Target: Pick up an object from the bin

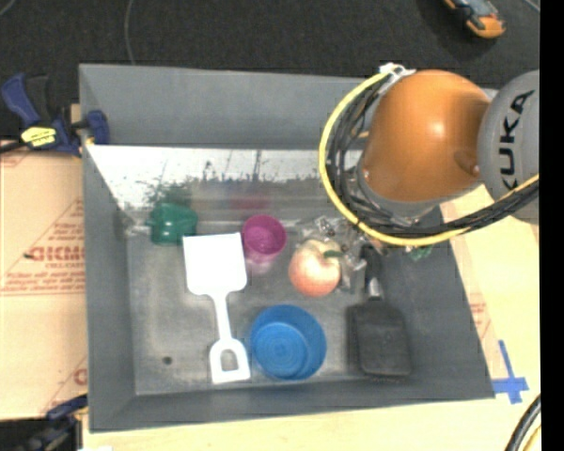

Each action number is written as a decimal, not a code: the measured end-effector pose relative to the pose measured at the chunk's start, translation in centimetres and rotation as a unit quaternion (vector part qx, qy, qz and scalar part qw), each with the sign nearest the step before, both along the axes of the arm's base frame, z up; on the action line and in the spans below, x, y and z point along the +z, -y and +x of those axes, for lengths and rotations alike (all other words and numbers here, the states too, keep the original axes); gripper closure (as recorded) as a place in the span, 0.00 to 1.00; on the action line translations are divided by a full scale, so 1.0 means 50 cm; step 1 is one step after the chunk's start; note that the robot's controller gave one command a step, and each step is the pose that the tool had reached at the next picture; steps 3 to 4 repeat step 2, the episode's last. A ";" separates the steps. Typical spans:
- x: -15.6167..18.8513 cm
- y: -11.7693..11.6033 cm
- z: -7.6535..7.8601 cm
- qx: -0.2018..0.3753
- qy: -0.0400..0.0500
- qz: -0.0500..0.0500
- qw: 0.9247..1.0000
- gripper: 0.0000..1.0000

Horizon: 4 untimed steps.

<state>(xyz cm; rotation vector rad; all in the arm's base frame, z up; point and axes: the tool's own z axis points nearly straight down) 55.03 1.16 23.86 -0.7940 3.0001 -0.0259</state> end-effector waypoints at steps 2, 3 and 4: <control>-0.017 0.037 0.025 -0.027 0.006 0.001 1.000 1.00; -0.017 0.037 0.025 -0.027 0.006 0.001 1.000 1.00; -0.017 0.037 0.025 -0.027 0.006 0.001 1.000 1.00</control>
Offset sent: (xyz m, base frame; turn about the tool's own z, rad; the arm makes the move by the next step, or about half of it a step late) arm -0.0013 0.0095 -0.0489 0.0542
